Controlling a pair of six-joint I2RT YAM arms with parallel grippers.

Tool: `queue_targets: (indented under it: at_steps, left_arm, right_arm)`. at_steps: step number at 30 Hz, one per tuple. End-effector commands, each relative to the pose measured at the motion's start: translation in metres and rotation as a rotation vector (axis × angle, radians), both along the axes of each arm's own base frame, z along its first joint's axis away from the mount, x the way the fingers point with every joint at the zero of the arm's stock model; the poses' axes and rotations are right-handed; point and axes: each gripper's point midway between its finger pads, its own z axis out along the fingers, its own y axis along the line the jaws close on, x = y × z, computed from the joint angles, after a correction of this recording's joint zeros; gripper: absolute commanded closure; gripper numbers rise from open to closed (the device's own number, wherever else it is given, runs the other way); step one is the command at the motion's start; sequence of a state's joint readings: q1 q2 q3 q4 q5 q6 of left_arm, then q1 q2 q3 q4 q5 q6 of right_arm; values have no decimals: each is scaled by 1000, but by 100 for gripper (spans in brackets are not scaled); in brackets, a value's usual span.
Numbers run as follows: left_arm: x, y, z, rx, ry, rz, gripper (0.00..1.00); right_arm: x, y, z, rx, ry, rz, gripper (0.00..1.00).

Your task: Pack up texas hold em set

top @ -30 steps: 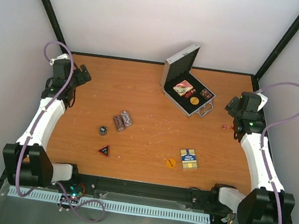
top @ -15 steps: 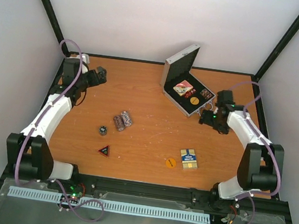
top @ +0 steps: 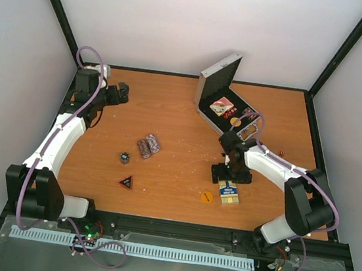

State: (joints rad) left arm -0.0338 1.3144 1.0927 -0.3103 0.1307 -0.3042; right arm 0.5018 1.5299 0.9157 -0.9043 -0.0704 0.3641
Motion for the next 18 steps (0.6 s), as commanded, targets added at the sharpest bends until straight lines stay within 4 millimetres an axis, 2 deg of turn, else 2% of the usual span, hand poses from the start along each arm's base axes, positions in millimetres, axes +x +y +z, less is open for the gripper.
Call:
queue_targets:
  at_steps: [1, 11, 18]
  left_arm:
    - [-6, 3, 17, 33, -43, 1, 0]
    - [-8, 3, 6, 6, -5, 16, 0]
    - [-7, 5, 5, 11, -2, 24, 0]
  right_arm:
    - [-17, -7, 0, -50, 11, 4, 2]
    - [-20, -6, -9, -93, 30, 17, 1]
    - [-23, -6, -15, -103, 49, 17, 7]
